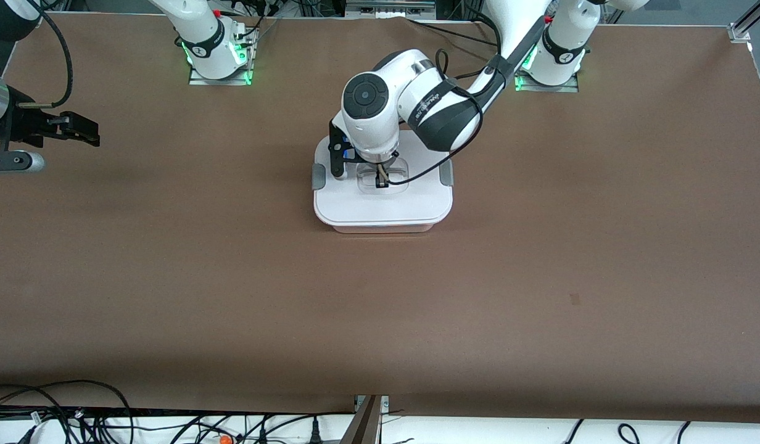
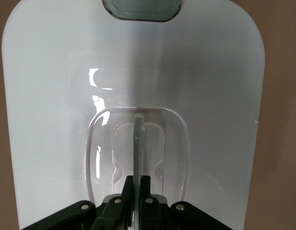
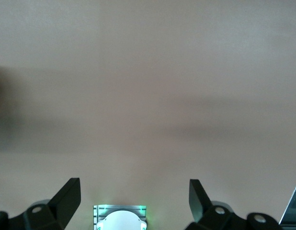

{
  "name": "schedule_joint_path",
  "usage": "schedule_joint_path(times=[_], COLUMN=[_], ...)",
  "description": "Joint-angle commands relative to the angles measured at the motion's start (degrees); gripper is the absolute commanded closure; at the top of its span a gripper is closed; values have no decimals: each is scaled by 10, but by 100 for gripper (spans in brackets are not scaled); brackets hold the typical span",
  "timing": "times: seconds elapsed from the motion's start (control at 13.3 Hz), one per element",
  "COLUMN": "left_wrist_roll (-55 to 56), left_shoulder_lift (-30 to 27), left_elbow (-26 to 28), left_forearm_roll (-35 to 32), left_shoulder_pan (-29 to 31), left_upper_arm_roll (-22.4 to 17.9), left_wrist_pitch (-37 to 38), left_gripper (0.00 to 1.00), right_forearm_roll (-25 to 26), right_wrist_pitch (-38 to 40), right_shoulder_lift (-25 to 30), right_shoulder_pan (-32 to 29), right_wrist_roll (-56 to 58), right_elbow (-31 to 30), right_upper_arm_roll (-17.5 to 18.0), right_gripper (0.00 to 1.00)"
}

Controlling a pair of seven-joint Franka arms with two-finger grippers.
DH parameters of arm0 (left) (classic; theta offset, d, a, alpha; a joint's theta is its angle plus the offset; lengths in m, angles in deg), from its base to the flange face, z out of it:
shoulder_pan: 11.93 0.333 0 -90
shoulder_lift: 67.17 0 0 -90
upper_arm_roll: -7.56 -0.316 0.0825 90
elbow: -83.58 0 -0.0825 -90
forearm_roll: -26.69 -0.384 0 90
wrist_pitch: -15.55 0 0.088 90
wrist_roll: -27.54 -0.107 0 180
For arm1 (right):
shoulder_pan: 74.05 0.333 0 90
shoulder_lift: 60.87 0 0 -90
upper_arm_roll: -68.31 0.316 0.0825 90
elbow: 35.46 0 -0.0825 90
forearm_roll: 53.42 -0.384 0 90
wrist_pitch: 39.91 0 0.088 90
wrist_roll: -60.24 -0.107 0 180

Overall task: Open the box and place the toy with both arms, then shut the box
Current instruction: 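Press the lid down onto the box with the left gripper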

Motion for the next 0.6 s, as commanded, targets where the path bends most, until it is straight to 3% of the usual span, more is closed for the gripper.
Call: schedule_joint_path(times=[0.0,0.15,0.23,0.3,0.53], left_wrist_roll=[11,11,12,15,17], left_shoulder_lift=[7,7,10,11,10], left_elbow=[-5,-3,-2,-2,-2], left_forearm_roll=[-9,-10,-12,-12,-12], left_shoulder_pan=[-8,-6,-4,-3,-3], left_upper_arm_roll=[-6,-9,-9,-9,-9], left_wrist_pitch=[-2,-11,-15,-17,-17], left_gripper=[100,84,30,0,0], right_forearm_roll=[3,3,3,3,3], right_wrist_pitch=[-2,-2,-2,-2,-2], right_shoulder_lift=[4,3,3,3,3], right_shoulder_pan=[-1,-2,-2,-1,0], right_wrist_roll=[0,1,0,0,0], right_elbow=[1,1,1,1,1], right_upper_arm_roll=[5,5,5,5,5], right_gripper=[0,0,0,0,0])
